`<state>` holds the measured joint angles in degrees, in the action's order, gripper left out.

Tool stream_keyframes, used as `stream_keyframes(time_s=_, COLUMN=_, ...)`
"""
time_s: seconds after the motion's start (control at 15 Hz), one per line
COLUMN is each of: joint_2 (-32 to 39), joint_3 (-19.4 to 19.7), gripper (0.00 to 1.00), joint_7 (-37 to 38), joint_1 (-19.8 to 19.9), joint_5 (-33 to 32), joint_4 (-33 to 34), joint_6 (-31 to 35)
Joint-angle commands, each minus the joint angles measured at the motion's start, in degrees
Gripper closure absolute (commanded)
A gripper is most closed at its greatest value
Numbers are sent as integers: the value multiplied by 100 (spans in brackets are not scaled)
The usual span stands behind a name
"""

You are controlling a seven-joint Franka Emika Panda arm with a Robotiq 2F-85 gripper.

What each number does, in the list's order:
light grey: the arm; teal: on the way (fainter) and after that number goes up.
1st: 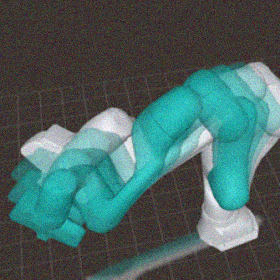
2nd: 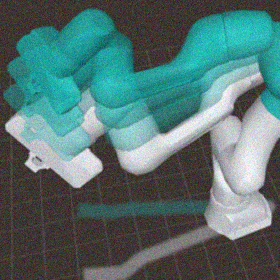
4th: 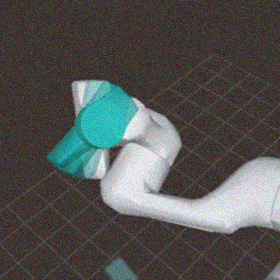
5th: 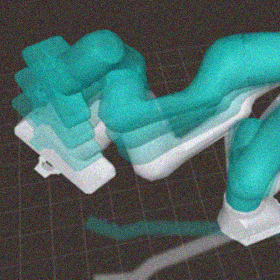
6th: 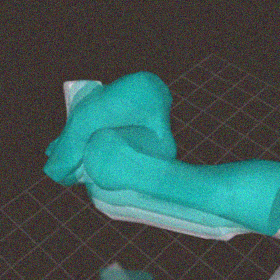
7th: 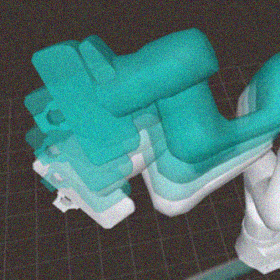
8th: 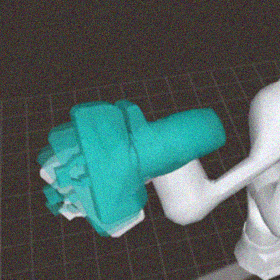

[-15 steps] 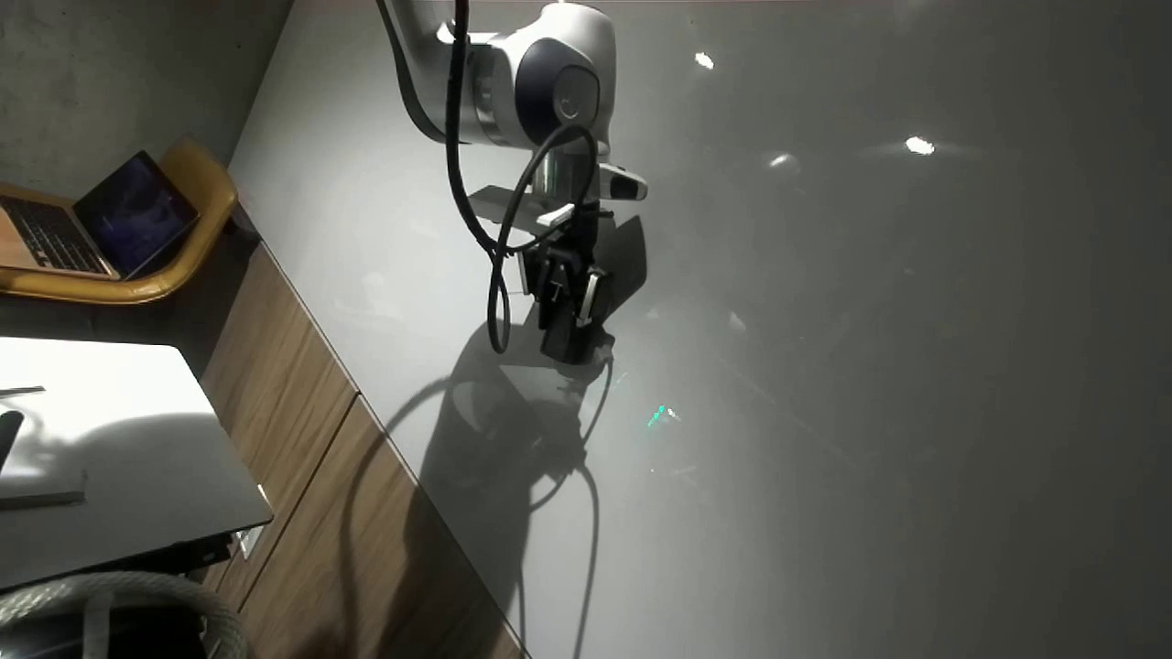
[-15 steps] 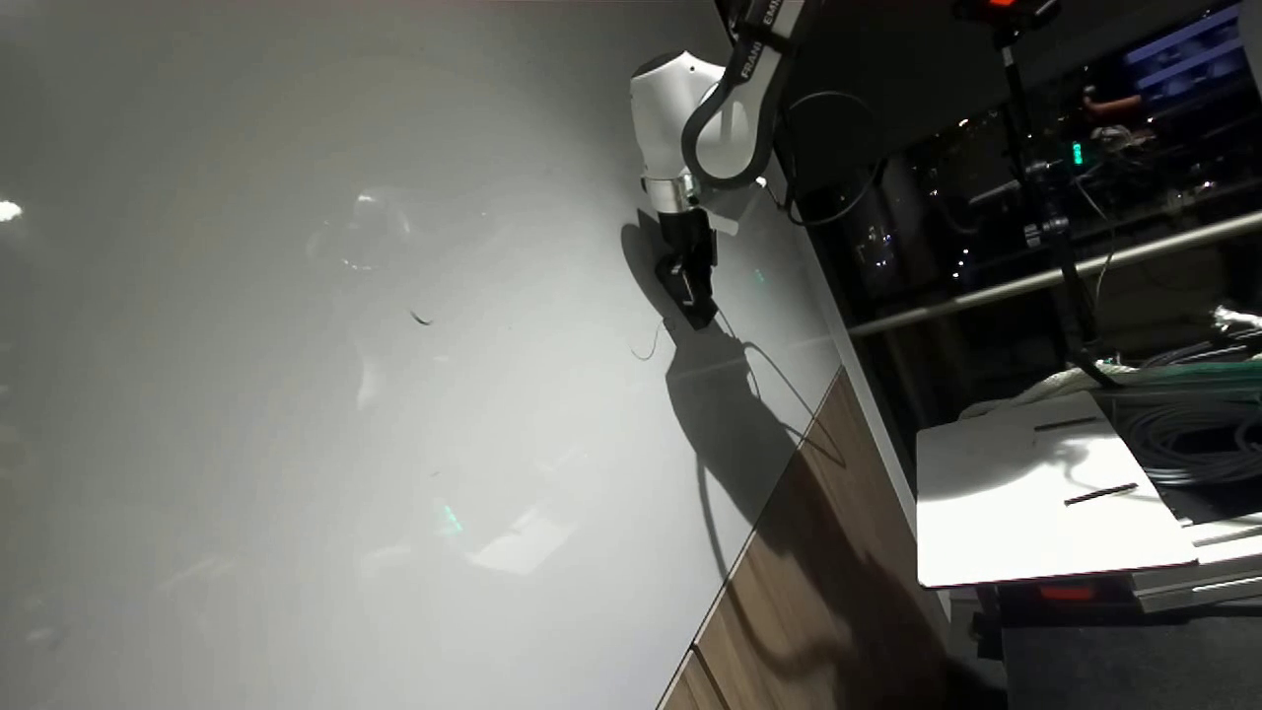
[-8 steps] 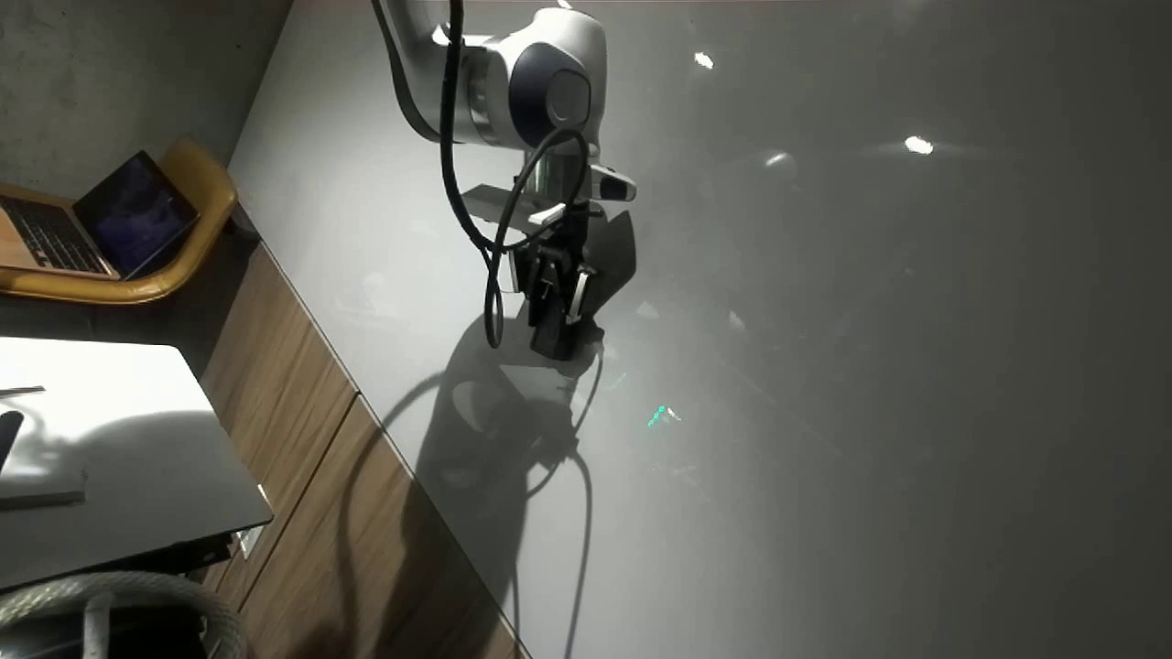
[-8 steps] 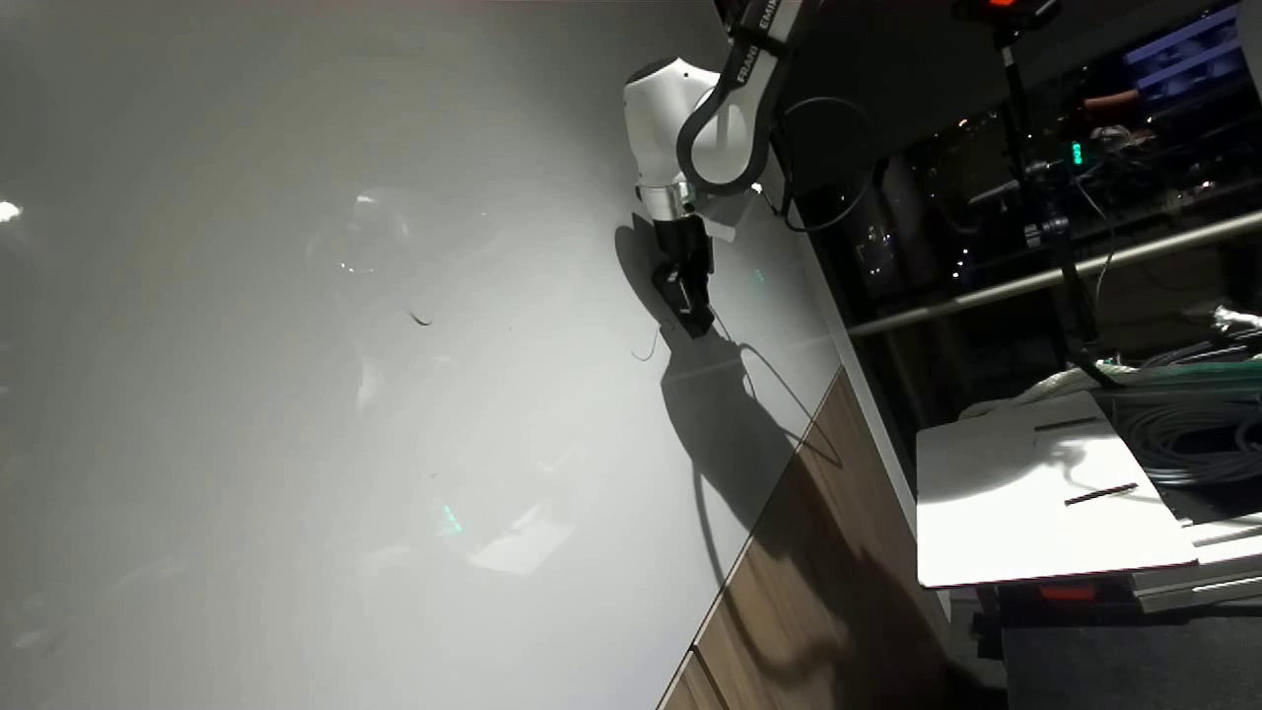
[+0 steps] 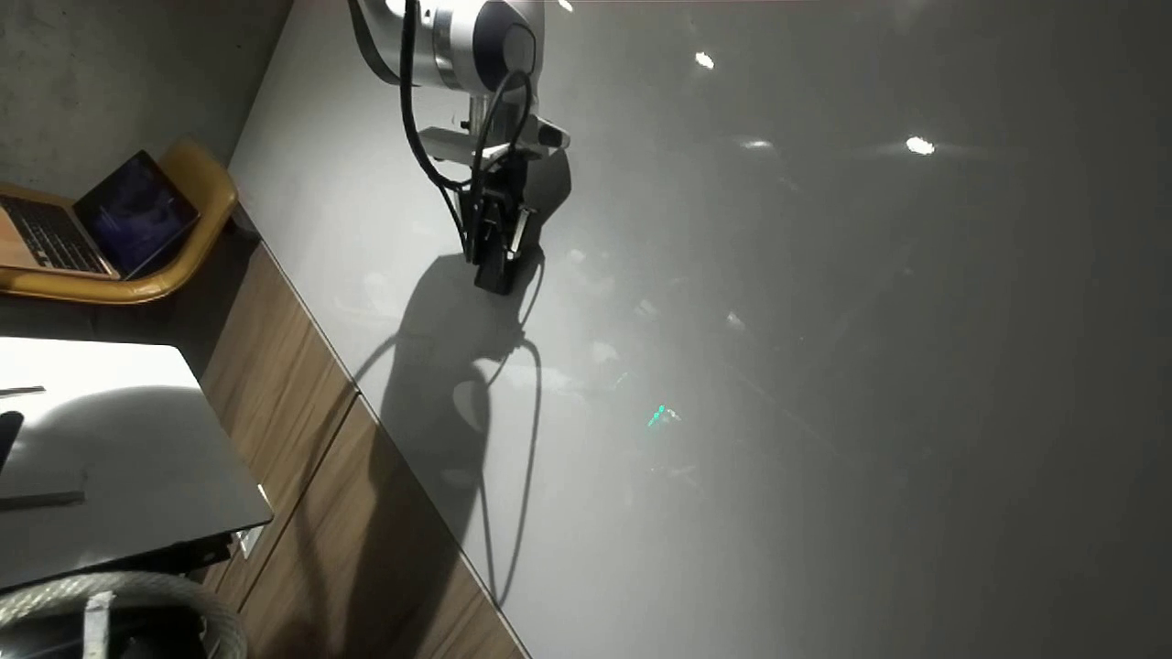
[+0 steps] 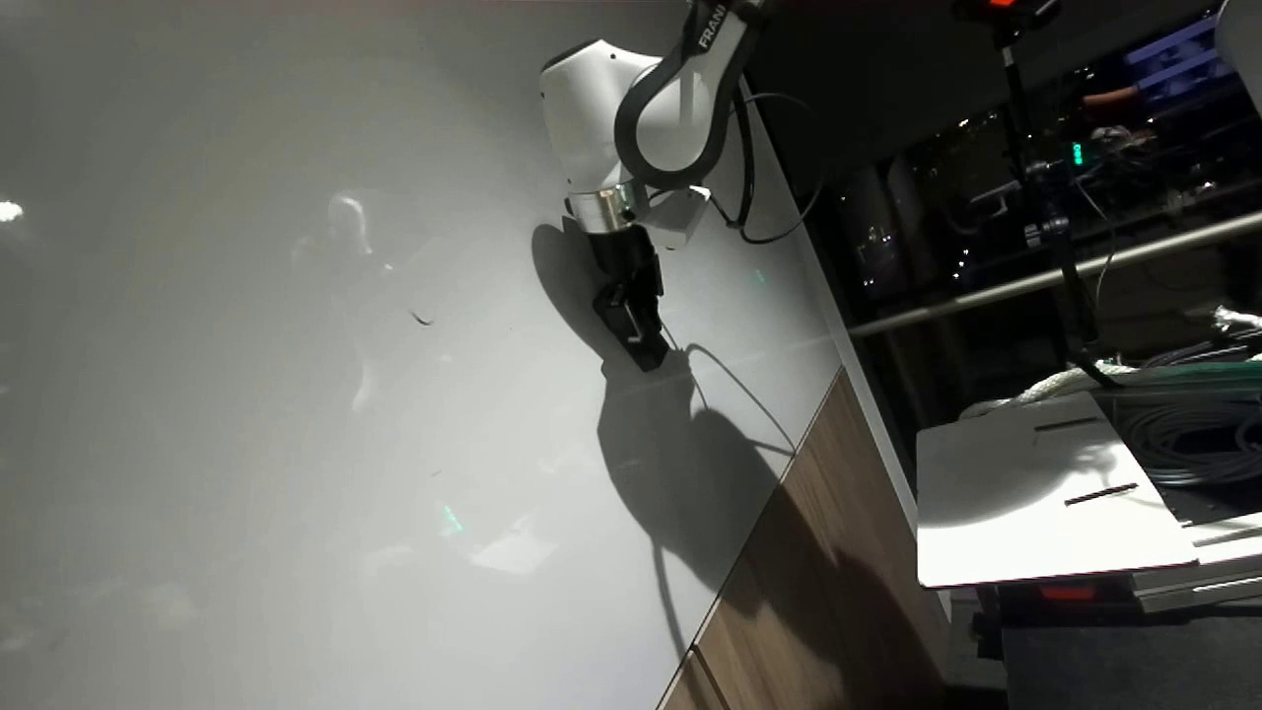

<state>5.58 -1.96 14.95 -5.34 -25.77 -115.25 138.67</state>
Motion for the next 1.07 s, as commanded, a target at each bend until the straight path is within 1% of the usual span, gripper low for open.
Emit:
stream_keyframes(time_s=0.0, joint_2=515, joint_3=-235, gripper=70, joint_7=203, joint_1=-324, joint_5=-142, joint_4=851, joint_6=-119)
stream_keyframes(time_s=0.6, joint_2=736, joint_3=-404, gripper=70, joint_7=245, joint_1=-776, joint_5=-264, joint_4=1314, joint_6=-615)
stream_keyframes(time_s=0.8, joint_2=893, joint_3=-553, gripper=70, joint_7=344, joint_1=-1065, joint_5=-404, joint_4=1661, joint_6=-906)
stream_keyframes(time_s=1.0, joint_2=1135, joint_3=-699, gripper=70, joint_7=446, joint_1=-1428, joint_5=-650, joint_4=2187, joint_6=-1277)
